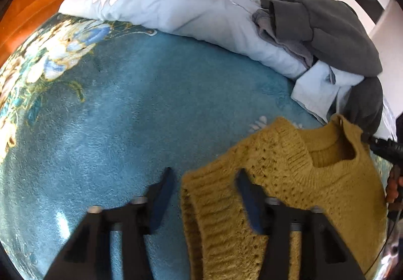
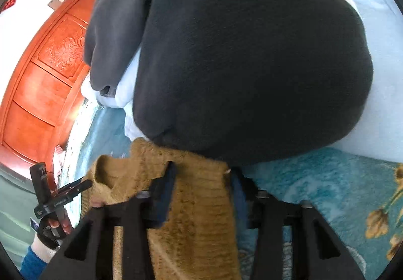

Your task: Fold clothes

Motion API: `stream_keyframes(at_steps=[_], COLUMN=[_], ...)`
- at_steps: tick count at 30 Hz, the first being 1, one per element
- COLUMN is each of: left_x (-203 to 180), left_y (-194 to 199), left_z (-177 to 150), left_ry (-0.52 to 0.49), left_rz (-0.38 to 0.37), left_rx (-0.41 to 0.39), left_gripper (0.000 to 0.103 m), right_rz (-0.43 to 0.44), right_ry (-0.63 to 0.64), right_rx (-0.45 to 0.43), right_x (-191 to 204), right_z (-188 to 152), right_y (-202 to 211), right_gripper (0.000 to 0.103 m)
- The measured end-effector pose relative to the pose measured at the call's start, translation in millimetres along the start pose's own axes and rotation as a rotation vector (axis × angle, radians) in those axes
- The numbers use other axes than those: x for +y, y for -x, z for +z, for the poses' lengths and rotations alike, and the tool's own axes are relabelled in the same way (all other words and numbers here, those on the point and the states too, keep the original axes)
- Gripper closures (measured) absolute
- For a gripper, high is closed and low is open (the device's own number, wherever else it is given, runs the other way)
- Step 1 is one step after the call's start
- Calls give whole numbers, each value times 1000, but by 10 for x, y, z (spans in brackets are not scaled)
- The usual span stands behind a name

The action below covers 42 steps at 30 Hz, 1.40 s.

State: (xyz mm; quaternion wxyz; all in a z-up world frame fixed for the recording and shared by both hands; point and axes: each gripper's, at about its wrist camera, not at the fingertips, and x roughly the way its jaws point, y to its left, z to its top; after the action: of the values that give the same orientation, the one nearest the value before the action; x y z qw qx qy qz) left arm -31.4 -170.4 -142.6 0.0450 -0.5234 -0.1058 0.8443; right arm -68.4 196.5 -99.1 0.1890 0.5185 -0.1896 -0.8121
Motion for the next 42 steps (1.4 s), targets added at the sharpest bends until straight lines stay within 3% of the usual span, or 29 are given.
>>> stream_keyframes(at_steps=[1,3,8,14,20,25,34,42], left_x=[-7,-58,-256,-414,-433,-426,-491,-520], left_y=[11,82,523,1303,1951,2335,2266,2050], left_z=[1,-6,-43,-310,-1005,-1743,-2920,-3492], left_ry=[5,-2,-44,-112,-91,-37,-20,49], left_rz=[-2,-21,-53,-55,-79,-125,-94,-74], left_rx=[0,-12,-100,-225,-312,-361,-268,-173], left_gripper=[77,91,91,91,91,91,91,87], right_rz=[-3,-9,33,144,212,216,163,81], right_ry=[6,21,65,118,147,156,52,-7], right_rx=[-6,-24,-129,-240,-294,-301,-185,-72], right_x=[25,83,334,645,648,547,96,-162], right_z=[-13,-39,-120,-544,-1006,-1550,-2565,-3152], right_y=[26,103,529,1247,1874,2249,2361,2207], right_gripper=[85,90,92,92,92,92,92,92])
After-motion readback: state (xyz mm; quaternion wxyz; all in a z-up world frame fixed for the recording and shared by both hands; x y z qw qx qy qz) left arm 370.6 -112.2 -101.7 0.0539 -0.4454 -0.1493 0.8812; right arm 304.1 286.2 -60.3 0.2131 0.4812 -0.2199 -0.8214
